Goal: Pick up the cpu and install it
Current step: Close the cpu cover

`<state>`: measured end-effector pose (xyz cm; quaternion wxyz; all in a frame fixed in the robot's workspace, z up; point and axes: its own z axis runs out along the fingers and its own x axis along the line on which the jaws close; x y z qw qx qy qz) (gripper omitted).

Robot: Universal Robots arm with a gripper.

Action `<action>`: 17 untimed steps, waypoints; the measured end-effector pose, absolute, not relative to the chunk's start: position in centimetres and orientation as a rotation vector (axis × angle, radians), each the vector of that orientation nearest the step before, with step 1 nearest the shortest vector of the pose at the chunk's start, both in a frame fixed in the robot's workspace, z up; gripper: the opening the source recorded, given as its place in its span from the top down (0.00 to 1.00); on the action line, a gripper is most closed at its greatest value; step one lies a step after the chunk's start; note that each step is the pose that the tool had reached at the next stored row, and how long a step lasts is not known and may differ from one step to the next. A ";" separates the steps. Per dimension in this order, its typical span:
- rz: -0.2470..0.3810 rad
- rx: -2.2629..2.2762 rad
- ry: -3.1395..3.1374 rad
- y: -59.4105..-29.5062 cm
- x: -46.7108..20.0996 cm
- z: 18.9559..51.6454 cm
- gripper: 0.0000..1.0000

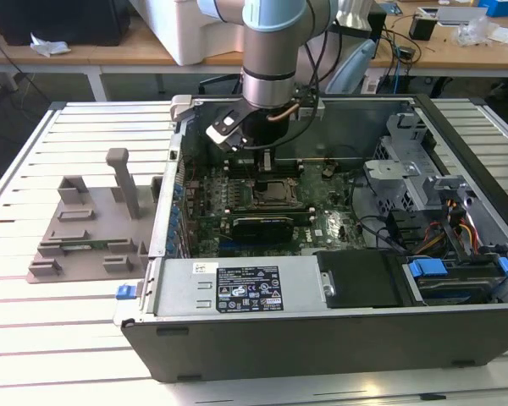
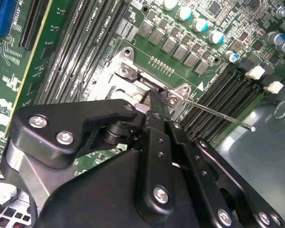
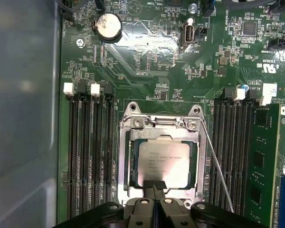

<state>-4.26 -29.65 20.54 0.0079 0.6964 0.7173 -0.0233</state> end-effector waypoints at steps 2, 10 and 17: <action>-0.075 2.177 2.242 -29.7 -3.8 20.7 0.89; -0.076 2.177 2.242 -29.7 -2.1 21.0 0.89; -0.076 2.177 2.242 -29.7 -0.3 21.2 0.89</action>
